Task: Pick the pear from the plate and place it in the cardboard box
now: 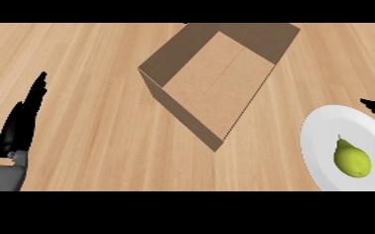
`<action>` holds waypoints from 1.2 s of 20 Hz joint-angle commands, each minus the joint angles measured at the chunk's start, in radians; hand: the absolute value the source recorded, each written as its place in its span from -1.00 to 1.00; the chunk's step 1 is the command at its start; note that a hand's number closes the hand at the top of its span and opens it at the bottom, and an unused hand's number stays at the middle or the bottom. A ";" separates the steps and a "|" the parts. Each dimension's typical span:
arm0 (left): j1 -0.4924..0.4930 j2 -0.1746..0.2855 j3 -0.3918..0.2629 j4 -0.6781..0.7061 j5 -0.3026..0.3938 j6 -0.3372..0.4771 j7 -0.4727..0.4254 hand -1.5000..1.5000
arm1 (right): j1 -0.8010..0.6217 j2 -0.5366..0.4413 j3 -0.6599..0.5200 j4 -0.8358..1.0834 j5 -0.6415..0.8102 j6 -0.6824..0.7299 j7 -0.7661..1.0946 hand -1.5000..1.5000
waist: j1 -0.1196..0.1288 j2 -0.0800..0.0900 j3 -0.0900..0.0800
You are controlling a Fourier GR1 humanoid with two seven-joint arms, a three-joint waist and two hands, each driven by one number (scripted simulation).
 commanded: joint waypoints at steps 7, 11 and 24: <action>-0.017 -0.035 -0.017 0.033 -0.040 0.016 -0.012 0.00 | -0.195 -0.015 0.277 0.074 0.235 0.163 -0.102 -1.00 | 0.003 -0.002 -0.002; -0.007 -0.002 0.022 0.012 -0.006 -0.026 -0.009 0.00 | -0.238 0.057 0.343 0.151 0.271 0.138 -0.110 -1.00 | 0.003 -0.004 -0.002; -0.023 -0.020 0.060 0.075 -0.030 -0.038 -0.033 0.00 | -0.396 0.139 0.446 0.322 0.383 0.101 -0.183 -1.00 | -0.023 -0.008 -0.004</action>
